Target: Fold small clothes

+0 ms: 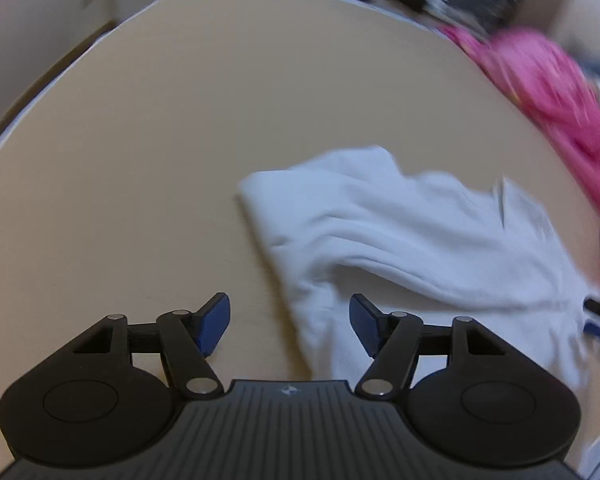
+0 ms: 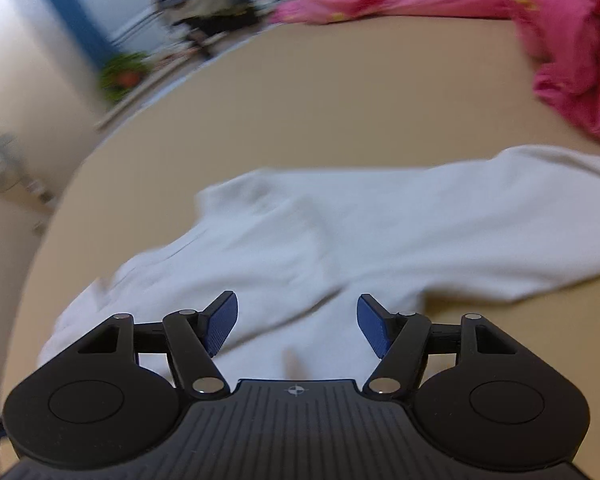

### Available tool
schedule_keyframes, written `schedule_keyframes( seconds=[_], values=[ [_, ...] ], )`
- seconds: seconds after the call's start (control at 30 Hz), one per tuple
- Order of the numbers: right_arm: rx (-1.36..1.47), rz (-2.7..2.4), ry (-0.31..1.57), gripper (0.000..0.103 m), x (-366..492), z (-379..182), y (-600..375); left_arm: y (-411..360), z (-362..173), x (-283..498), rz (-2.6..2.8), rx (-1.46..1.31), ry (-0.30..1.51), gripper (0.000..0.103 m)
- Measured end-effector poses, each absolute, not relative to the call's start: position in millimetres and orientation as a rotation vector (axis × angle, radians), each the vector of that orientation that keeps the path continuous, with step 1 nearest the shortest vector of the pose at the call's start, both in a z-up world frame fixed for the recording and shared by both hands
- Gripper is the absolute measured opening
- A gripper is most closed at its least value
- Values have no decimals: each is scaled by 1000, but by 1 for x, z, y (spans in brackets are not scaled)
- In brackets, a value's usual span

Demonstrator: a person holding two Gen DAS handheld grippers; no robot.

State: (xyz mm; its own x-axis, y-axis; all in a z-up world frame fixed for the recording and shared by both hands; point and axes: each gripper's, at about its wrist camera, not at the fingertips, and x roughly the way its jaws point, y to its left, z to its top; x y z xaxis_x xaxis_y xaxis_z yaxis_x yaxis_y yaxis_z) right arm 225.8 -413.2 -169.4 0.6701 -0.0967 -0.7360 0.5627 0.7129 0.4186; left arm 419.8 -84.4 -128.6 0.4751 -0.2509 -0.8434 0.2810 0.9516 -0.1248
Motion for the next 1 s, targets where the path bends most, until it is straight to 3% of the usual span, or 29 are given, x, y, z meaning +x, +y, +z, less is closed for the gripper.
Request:
schedule_keyframes(
  seconds=[0.1, 0.17, 0.2, 0.33, 0.4, 0.5, 0.63, 0.77, 0.8, 0.83, 0.87, 0.9, 1.0],
  values=[
    [679, -321, 782, 68, 229, -173, -380, -120, -151, 428, -215, 219, 996, 72],
    [656, -293, 797, 68, 222, -169, -367, -117, -166, 439, -113, 251, 1057, 57],
    [639, -280, 808, 68, 220, -168, -361, -107, -173, 442, -86, 216, 1093, 57],
    [603, -226, 820, 68, 211, -163, -350, -51, -178, 426, -59, 89, 1098, 84],
    [577, -206, 839, 68, 207, -164, -350, -37, -179, 422, -94, 74, 1096, 86],
    [584, -218, 844, 68, 204, -164, -351, -31, -163, 418, -174, 48, 1059, 79],
    [668, -181, 823, 68, 210, -163, -352, -30, -139, 435, -300, -97, 981, 85],
    [668, -126, 828, 68, 225, -167, -338, -41, -161, 499, -323, -228, 1127, 84],
    [666, -126, 831, 68, 227, -168, -334, -43, -170, 514, -338, -284, 1182, 72],
    [666, -125, 835, 68, 229, -170, -330, -45, -181, 531, -344, -333, 1225, 35],
    [667, -120, 837, 68, 231, -171, -326, -51, -192, 544, -329, -358, 1265, 14],
    [670, -116, 839, 68, 232, -173, -323, -56, -201, 556, -294, -366, 1278, 5],
    [657, -98, 858, 68, 233, -177, -314, -63, -205, 568, -252, -379, 1215, 4]
  ],
)
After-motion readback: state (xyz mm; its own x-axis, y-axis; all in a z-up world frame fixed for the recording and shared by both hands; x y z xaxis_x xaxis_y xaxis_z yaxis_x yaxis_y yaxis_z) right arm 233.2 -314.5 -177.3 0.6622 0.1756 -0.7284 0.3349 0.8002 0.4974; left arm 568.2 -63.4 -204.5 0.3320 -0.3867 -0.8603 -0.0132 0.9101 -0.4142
